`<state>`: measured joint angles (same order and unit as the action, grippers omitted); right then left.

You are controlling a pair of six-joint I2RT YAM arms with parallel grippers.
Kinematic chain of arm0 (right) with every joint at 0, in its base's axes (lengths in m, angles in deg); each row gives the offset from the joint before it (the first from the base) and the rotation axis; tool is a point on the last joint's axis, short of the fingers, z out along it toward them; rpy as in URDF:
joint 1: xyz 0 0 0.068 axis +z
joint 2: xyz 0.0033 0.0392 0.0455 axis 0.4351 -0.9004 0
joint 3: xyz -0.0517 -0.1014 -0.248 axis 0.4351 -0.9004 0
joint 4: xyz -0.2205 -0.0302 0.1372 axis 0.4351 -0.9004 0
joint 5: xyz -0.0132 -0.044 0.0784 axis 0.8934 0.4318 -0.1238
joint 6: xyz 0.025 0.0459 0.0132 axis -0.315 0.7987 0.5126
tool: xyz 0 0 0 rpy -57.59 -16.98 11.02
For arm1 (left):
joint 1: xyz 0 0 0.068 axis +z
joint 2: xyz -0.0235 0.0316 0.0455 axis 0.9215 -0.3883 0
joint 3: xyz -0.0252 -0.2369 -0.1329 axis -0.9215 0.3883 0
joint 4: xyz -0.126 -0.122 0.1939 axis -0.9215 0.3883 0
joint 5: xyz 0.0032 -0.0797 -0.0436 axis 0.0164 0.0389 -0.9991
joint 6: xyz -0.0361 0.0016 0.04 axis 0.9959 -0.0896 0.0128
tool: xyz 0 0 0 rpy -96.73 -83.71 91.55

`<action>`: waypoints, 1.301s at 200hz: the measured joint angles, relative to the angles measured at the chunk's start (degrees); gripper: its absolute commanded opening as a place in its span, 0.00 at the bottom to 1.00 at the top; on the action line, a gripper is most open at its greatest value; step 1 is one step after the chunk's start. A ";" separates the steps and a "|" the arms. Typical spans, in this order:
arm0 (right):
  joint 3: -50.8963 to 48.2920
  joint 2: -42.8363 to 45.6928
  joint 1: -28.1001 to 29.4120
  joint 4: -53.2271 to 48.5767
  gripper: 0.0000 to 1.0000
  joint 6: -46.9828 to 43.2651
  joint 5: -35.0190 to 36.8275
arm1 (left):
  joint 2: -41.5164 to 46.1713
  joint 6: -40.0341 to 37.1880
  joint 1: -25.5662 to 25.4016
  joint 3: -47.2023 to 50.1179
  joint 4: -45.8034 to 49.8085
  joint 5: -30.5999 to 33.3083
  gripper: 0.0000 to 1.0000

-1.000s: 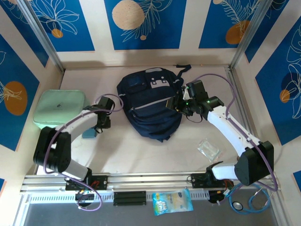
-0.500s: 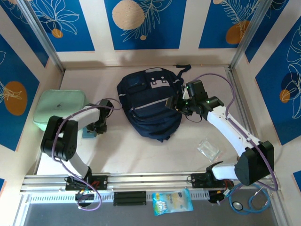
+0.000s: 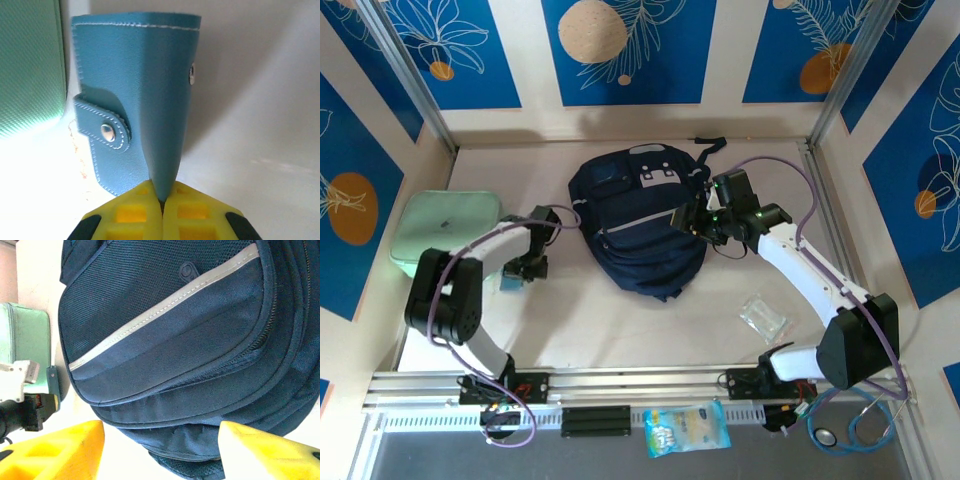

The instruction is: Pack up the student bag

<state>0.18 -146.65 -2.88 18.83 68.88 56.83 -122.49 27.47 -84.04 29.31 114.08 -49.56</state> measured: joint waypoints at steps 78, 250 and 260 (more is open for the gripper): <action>0.00 -3.30 1.68 6.56 0.62 4.52 -8.35 | 12.31 -1.55 -12.87 -12.39 -1.60 -16.20 0.04; -7.02 -3.41 1.16 17.59 0.62 17.05 -8.61 | -6.51 -2.27 -24.28 -23.02 -20.26 -35.01 0.38; -7.54 -3.41 0.96 17.68 0.62 17.03 -8.55 | -6.58 -2.38 -24.28 -23.02 -20.24 -35.39 0.41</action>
<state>-7.36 -150.06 -1.91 36.51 85.91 48.28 -129.07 25.09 -108.32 6.29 93.84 -84.94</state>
